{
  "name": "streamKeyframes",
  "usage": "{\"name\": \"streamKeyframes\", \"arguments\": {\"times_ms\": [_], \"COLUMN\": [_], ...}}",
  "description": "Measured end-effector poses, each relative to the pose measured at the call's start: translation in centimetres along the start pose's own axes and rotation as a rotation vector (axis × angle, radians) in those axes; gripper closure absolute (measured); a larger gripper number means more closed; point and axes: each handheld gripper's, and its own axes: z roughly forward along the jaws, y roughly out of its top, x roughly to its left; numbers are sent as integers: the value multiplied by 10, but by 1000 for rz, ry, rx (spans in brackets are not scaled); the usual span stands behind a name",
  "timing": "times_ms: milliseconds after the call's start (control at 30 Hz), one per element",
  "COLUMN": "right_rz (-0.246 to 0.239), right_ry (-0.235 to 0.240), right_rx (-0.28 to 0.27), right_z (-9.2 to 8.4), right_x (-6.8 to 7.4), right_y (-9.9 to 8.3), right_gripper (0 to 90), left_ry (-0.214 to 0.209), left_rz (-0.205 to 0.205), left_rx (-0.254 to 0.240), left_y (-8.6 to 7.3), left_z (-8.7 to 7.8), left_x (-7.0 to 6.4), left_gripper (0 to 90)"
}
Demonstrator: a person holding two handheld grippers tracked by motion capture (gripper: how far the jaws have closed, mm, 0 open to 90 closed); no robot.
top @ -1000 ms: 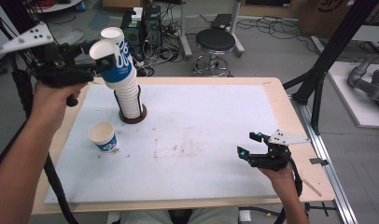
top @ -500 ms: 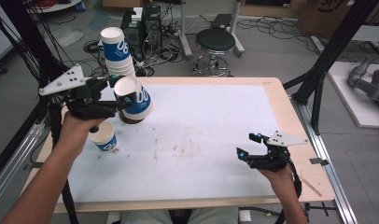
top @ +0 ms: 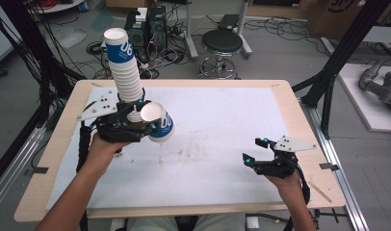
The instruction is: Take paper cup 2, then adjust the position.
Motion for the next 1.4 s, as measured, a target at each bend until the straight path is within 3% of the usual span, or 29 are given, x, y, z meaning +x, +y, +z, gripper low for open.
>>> {"name": "streamKeyframes", "arguments": {"times_ms": [300, 700, 900, 1000, 1133, 1233, 1400], "right_rz": [-2, -8, -10, -6, -20, -18, -40], "right_ry": [8, 49, 71, 114, 128, 136, 139], "right_rx": [9, -5, -23, -25, -29, -41, -49], "right_z": [3, 3, 4, 7, 8, 8, 9], "right_x": [3, 7, 10, 11, 15, 16, 18], "right_y": [-1, 0, 0, -1, -1, -1, 0], "right_gripper": [208, 208, 208, 208, 208, 208, 208], "left_ry": [-40, -75, -97, -100, -121, -134, -141], "left_rz": [-8, -17, 5, 29, 19, -10, -20], "left_rx": [27, 40, 48, 46, 74, 94, 99], "left_y": [-20, -28, -36, -40, -48, -51, -54], "left_z": [19, 33, 39, 42, 49, 55, 64], "left_x": [-8, -9, -12, -15, -22, -24, -25], "left_gripper": [303, 303, 302, 302, 302, 302, 302]}}
